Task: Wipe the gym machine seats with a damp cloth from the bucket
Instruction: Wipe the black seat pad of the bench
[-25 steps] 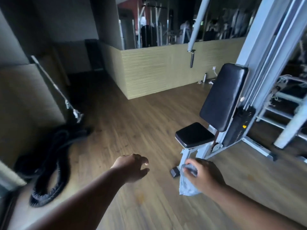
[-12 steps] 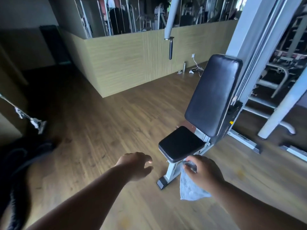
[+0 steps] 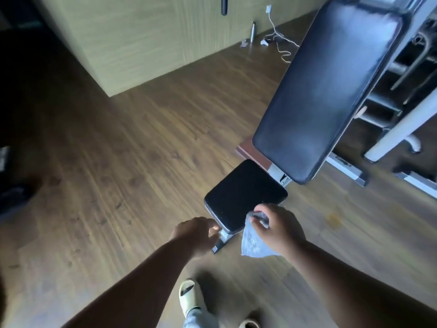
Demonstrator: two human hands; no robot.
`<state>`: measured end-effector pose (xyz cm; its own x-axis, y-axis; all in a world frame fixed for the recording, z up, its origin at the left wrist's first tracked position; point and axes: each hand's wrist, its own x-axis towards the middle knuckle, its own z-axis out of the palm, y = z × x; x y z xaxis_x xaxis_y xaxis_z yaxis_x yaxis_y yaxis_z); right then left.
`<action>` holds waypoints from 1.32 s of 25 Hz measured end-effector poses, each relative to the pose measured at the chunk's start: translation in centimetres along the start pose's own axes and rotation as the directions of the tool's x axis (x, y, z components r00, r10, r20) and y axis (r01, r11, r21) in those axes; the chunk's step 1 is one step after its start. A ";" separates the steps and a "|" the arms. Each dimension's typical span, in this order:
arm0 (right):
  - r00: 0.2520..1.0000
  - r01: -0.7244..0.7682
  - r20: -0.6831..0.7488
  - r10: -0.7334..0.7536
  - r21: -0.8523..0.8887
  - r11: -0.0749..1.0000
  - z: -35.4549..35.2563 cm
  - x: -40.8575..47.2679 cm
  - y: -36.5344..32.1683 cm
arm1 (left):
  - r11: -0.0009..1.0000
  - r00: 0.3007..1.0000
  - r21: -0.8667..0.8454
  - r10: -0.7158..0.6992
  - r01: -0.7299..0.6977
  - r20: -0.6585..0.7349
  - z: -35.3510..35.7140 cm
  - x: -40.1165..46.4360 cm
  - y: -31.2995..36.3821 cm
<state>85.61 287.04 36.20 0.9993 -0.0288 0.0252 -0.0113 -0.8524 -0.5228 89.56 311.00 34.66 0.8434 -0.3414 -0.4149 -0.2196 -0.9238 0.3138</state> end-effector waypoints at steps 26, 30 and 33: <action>0.998 0.065 0.010 -0.065 -0.199 0.978 22.0 9.4 12.9 | 0.858 0.762 -0.498 -0.405 0.125 -0.506 13.2 22.7 -4.3; 0.891 0.432 0.228 -0.393 -0.158 0.888 23.1 7.1 12.0 | 0.880 0.772 -0.472 -0.339 0.058 -0.538 13.2 22.6 -4.9; 0.980 0.194 0.106 -0.170 -0.283 0.939 20.4 9.6 15.9 | 0.870 0.781 -0.488 -0.357 0.077 -0.513 13.3 22.6 -5.2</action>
<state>95.74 283.85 10.79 0.9848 0.1720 0.0232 0.1724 -0.9542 -0.2446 103.21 305.80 12.30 0.9884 0.1520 0.0019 0.1133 -0.7449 0.6575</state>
